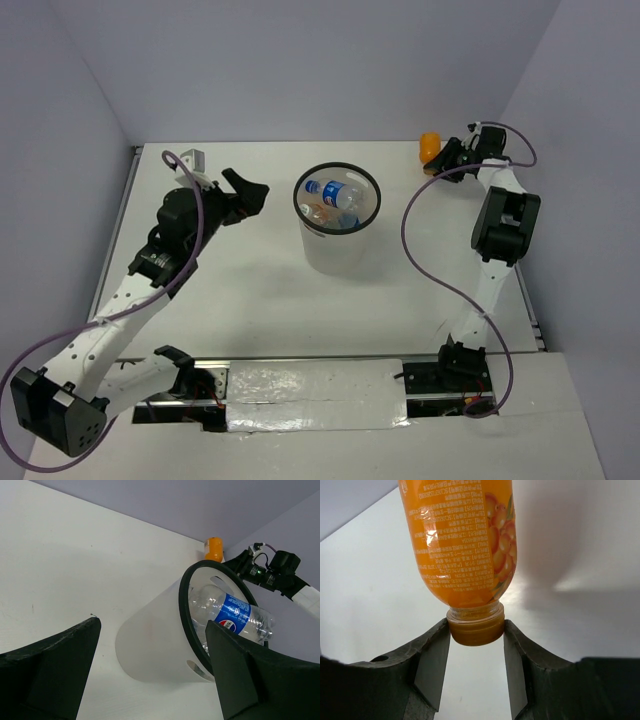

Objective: Put the plastic bottles in the bin

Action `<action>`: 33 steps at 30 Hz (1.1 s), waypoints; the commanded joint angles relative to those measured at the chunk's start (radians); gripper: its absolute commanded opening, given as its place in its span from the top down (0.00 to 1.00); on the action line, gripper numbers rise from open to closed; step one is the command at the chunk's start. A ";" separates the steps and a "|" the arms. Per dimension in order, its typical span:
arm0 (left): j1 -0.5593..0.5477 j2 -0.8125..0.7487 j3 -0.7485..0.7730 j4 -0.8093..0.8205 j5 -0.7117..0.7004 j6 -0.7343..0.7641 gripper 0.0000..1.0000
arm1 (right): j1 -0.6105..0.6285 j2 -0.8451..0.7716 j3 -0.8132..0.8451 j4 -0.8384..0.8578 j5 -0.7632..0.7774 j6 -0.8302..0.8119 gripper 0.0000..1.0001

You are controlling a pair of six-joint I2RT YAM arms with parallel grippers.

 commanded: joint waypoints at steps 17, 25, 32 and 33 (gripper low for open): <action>0.003 -0.162 -0.179 0.195 0.094 -0.064 0.01 | 0.106 -0.721 -0.244 -0.265 -0.334 -0.486 0.79; 0.003 -0.245 -0.237 0.185 0.109 -0.077 0.01 | 0.342 -0.824 -0.199 -0.525 -0.225 -0.782 0.79; 0.001 -0.330 -0.291 0.162 0.097 -0.090 0.01 | 0.468 -0.778 -0.126 -0.629 -0.101 -0.822 0.79; 0.003 -0.336 -0.295 0.160 0.094 -0.092 0.01 | 0.483 -0.767 -0.112 -0.640 -0.093 -0.830 0.79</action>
